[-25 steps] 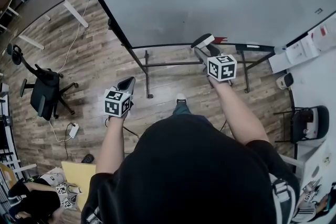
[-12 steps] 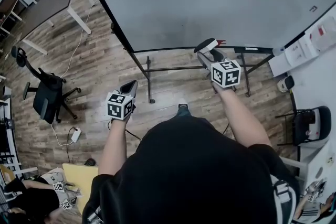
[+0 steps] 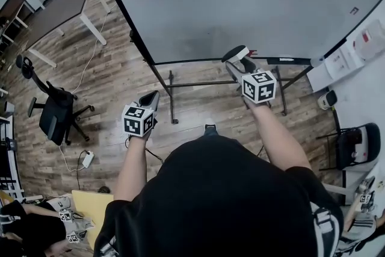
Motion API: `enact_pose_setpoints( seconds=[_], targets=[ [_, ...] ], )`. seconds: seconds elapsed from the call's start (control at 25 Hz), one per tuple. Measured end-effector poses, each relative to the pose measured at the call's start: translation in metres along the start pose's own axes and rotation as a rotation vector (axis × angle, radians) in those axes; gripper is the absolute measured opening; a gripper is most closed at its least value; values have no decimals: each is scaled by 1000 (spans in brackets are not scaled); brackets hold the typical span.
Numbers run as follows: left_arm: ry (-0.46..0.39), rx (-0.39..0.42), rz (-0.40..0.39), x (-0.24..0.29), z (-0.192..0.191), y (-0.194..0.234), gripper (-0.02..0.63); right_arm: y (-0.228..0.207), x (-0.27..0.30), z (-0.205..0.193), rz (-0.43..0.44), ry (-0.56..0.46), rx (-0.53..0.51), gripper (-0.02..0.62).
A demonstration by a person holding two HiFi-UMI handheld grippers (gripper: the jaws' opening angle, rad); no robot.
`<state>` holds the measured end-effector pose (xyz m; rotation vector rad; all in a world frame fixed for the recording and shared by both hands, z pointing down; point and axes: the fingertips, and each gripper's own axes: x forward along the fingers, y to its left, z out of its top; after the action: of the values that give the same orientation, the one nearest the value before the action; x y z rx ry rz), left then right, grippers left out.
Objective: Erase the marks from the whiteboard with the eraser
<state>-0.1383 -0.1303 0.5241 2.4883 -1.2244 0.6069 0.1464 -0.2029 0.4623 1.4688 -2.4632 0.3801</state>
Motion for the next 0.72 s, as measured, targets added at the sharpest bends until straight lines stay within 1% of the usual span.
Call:
enact_pose_setpoints(
  seconds=[0.32,0.72],
  targets=[
    [-23,16,3,-10,7,-1,11,9,-11,7,0,-25,-19,229],
    [-44,37,-9,-18,13,-9,11,17,-24,8,-4,-31,-33,229]
  ],
)
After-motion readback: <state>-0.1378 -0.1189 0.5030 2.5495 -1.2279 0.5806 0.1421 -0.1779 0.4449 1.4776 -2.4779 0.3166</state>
